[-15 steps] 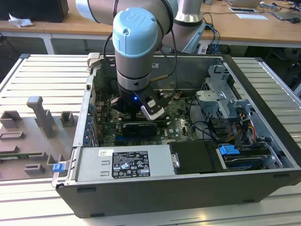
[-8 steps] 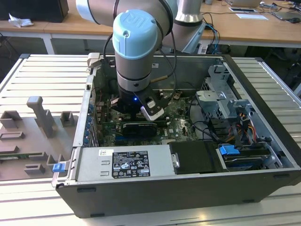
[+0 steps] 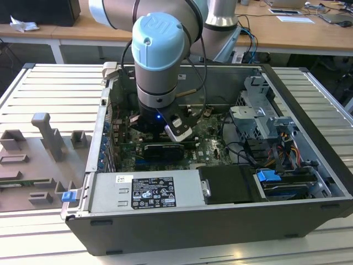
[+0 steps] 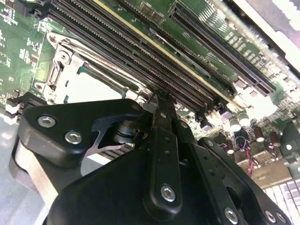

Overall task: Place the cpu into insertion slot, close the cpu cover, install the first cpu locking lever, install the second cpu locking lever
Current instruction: 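Install the second cpu locking lever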

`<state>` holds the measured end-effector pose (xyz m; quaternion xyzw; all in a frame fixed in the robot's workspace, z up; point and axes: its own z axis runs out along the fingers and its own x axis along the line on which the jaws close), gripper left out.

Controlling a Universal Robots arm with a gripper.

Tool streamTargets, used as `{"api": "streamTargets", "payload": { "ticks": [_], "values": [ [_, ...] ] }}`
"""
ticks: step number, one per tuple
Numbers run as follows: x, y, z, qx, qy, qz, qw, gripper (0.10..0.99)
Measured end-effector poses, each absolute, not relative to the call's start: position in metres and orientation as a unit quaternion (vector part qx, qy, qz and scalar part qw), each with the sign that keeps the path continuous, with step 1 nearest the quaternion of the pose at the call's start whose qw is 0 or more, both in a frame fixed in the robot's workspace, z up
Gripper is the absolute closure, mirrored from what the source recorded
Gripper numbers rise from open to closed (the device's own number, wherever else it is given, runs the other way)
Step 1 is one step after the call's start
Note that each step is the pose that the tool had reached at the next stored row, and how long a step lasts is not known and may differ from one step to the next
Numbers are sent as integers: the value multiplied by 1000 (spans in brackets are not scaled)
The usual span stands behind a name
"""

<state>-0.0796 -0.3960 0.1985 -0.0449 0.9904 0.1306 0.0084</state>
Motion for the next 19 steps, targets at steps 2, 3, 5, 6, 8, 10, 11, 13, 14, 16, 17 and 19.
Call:
{"api": "streamTargets", "payload": {
  "ticks": [2,3,5,6,8,10,11,13,14,16,17,19],
  "values": [
    [-80,-395,203,-45,990,130,8,980],
    [-80,-395,203,-45,990,130,8,980],
    [-80,-395,203,-45,990,130,8,980],
    [-80,-395,204,-45,990,130,8,980],
    [-80,-395,204,-45,990,130,8,980],
    [-80,-395,204,-45,990,130,8,980],
    [-80,-395,205,-45,990,130,8,980],
    [-80,-395,207,-45,990,130,8,980],
    [-80,-395,208,-45,990,130,8,980],
    [-80,-395,213,-45,990,130,8,980],
    [-81,-395,215,-45,990,130,8,980],
    [-81,-395,216,-45,990,131,8,980]
  ]
}}
